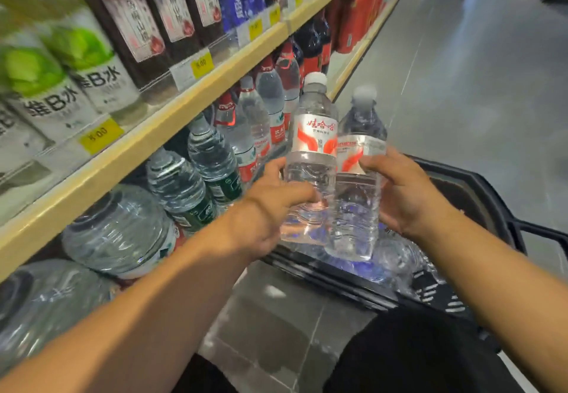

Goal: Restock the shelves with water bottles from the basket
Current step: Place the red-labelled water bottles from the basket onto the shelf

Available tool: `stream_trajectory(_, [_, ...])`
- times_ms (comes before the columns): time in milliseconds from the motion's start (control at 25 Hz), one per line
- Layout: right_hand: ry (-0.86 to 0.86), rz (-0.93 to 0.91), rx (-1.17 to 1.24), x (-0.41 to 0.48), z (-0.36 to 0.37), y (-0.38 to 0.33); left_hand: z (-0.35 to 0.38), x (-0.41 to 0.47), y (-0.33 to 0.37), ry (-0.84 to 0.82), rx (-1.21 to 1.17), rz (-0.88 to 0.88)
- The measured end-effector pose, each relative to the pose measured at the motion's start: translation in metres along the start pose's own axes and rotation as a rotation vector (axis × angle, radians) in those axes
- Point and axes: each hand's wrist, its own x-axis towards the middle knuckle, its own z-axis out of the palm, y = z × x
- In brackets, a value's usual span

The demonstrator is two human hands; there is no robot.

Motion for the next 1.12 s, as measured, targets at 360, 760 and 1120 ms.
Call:
stream_trajectory(360, [-0.023, 0.033, -0.042, -0.019, 0.107, -0.016, -0.049, -0.083, 0.036, 0.209, -0.036, 0.102])
stream_trajectory(760, [-0.248, 0.089, -0.041, -0.039, 0.214, -0.001, -0.104, -0.169, 0.041, 0.467, -0.108, 0.289])
stream_trajectory(1120, [-0.576, 0.054, -0.097, -0.072, 0.307, 0.026, -0.151, -0.273, 0.035, 0.645, -0.043, 0.379])
